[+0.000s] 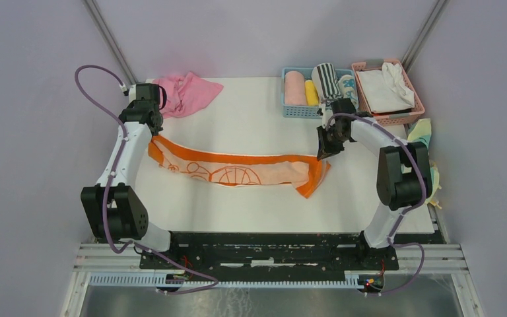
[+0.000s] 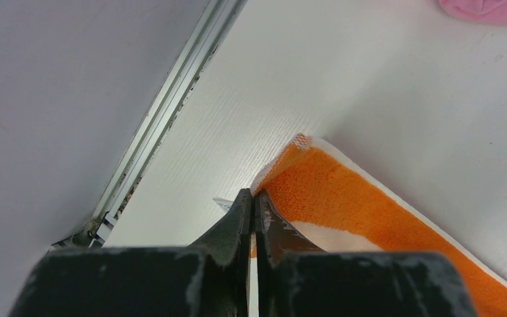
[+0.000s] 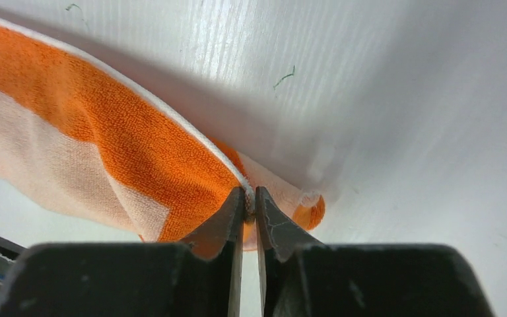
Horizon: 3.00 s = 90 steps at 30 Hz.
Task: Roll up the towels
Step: Flatten out the towel at the center of the board, then fold the towel at the center of the board.
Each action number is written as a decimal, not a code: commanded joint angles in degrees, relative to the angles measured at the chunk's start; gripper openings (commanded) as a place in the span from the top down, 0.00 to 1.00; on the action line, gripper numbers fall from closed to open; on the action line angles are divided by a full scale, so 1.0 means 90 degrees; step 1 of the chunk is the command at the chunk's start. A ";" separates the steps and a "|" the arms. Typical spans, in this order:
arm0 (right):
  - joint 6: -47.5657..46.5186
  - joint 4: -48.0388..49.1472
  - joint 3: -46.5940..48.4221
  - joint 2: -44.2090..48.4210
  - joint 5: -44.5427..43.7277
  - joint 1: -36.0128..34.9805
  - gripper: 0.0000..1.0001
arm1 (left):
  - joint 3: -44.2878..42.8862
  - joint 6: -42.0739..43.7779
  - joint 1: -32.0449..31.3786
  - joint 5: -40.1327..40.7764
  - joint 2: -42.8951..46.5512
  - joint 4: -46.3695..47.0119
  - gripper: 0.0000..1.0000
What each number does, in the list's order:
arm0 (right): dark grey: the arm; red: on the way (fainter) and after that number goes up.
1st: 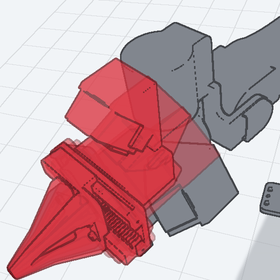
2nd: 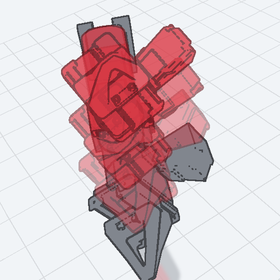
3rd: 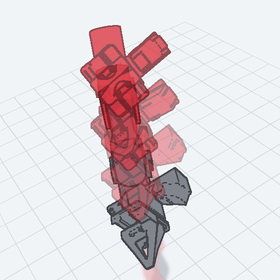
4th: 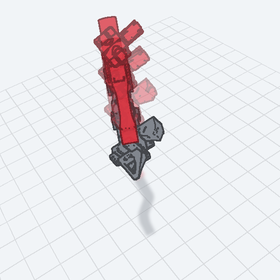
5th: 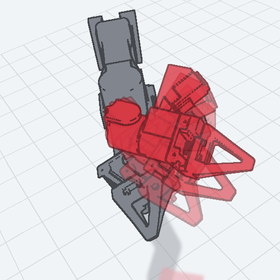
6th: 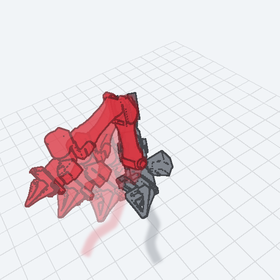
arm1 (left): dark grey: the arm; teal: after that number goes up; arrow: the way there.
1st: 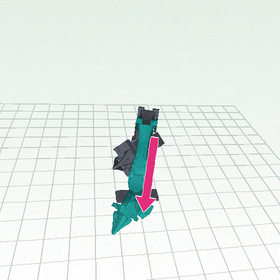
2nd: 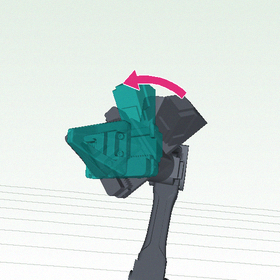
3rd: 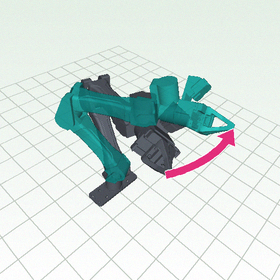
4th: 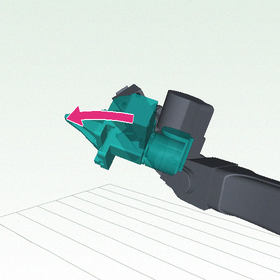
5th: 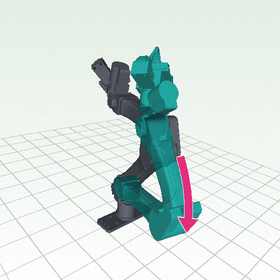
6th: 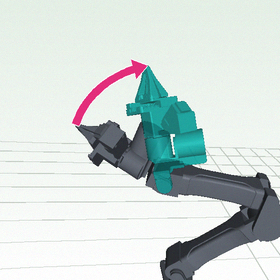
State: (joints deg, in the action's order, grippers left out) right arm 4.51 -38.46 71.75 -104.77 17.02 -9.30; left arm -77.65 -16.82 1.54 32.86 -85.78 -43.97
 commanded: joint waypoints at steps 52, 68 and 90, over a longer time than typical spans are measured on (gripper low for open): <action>-0.1884 -0.0145 0.0785 0.3993 -0.3601 0.0301 1.00 | 0.1462 0.0376 0.0056 -0.2083 0.2384 0.2747 0.93; -0.2420 0.2383 0.1149 0.0175 -0.2637 0.1444 1.00 | -0.0414 -0.0065 0.0671 -0.4434 -0.2969 0.4288 0.97; -0.2517 0.2936 0.0460 0.0742 -0.2047 0.1654 1.00 | 0.0002 0.0374 0.1018 -0.4874 -0.2397 0.4651 0.97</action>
State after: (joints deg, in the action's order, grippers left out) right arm -18.72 -14.28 78.35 -103.68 -1.02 4.38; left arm -80.16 -14.41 8.29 -9.87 -113.06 -5.34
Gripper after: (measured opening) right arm 0.015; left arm 0.044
